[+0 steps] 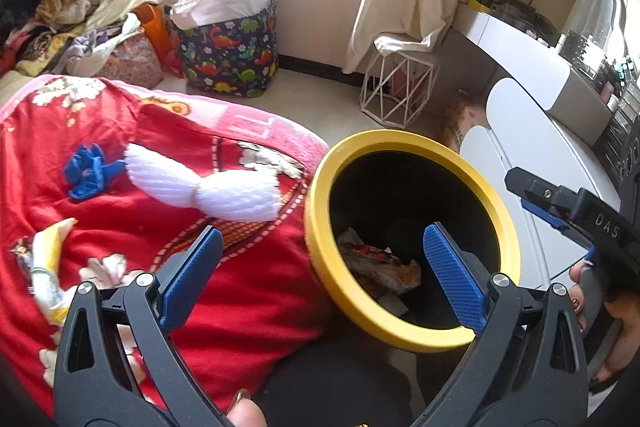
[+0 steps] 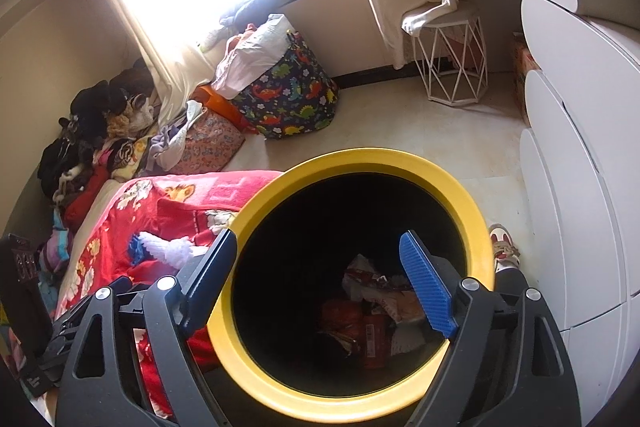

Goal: Collect trash
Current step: 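Move both open tools back from the bin toward the bedspread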

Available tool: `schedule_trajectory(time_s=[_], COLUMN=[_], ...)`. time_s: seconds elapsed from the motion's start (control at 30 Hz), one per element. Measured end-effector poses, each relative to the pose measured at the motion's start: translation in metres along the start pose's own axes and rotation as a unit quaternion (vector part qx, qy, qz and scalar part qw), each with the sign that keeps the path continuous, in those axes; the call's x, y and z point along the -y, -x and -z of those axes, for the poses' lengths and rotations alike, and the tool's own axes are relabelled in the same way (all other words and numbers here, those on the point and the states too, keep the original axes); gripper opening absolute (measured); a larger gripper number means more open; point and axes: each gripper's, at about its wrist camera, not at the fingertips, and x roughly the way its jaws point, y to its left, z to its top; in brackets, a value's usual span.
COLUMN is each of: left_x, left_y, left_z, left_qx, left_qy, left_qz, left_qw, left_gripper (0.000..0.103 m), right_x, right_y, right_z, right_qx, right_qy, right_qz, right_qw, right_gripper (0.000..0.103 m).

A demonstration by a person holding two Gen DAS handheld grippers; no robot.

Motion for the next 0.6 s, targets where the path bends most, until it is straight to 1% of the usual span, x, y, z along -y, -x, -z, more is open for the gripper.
schedule_trajectory(time_s=[0.4,0.6], left_x=[-0.036,-0.056], left_y=[0.026,0.036], left_z=[0.004,0.006], left_qx=[0.030,0.040], left_qy=[0.027,0.040], left_qz=[-0.033,-0.048], left_qw=[0.9986,0.9973], left_gripper=[0.093,0.093], right_x=[-0.041,-0.065], right_y=[0.005,0.004], right_z=[0.007,0.013], right_qx=[0.012,0.007], right_qy=[0.038,0.063], right_qz=[-0.026,-0.042], right_qw=[0.999,0.997], right_gripper=[0.081,0.081])
